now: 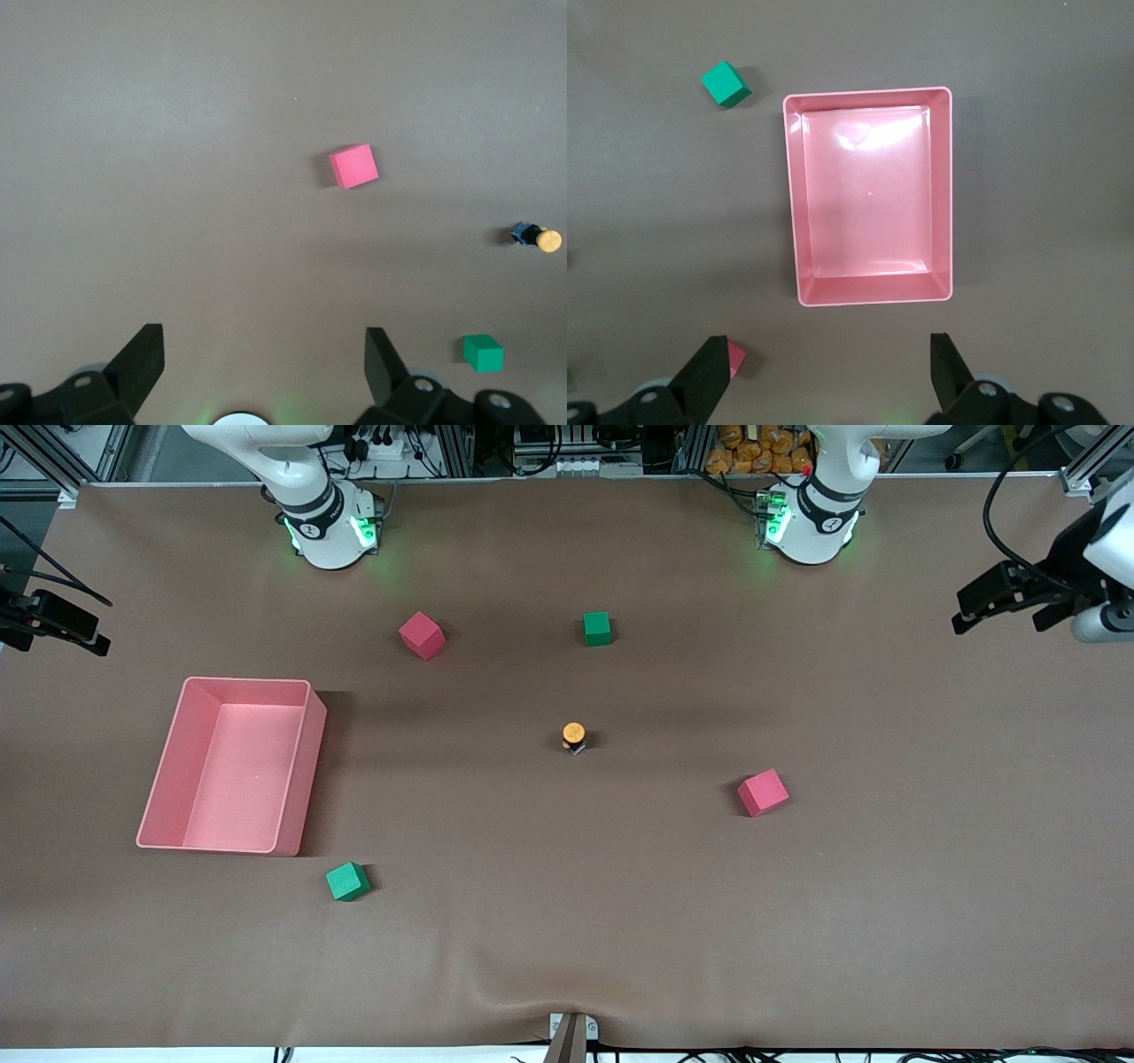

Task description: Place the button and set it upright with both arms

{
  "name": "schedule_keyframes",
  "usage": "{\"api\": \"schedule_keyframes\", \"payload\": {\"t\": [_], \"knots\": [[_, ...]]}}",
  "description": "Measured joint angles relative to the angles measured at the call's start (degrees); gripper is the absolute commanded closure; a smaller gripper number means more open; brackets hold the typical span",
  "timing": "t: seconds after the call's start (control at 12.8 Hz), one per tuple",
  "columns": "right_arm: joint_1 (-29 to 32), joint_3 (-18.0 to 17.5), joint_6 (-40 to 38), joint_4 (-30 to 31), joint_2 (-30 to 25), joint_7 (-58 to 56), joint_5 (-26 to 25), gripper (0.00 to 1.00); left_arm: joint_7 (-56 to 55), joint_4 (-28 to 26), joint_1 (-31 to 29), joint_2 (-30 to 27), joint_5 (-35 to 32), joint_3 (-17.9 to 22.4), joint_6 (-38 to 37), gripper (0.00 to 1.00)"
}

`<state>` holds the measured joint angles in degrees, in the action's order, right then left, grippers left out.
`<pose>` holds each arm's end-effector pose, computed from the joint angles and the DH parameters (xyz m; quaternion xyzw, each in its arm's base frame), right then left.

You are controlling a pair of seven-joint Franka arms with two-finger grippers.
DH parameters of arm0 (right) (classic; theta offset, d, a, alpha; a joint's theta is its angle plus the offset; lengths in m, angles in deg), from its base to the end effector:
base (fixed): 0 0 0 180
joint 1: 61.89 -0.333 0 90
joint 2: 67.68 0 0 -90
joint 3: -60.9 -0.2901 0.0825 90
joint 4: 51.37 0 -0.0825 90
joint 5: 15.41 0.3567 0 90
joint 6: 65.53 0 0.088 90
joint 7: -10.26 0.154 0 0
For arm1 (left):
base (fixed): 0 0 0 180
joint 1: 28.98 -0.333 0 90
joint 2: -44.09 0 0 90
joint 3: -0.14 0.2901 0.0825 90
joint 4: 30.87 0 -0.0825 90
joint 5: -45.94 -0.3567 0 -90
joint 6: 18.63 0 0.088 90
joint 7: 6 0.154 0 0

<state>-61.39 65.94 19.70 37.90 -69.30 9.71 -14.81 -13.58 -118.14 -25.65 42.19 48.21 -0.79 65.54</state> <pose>0.5065 -0.0480 0.5648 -0.9988 0.0432 0.0208 0.0076 0.5046 -0.0442 0.5810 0.9994 0.0272 -0.0124 0.0183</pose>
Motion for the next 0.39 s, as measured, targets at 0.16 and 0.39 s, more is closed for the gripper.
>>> {"api": "schedule_keyframes", "payload": {"t": [0.16,0.39], "knots": [[0.0,0.0,0.0,0.0,0.0,0.0,0.0,0.0,2.89,0.0,-0.16,0.01,-0.36,0.25,0.05,0.0],[0.0,0.0,-0.01,0.0,0.0,0.0,0.0,0.0,2.91,0.0,-0.15,0.02,-0.38,0.26,0.05,0.0]]}}
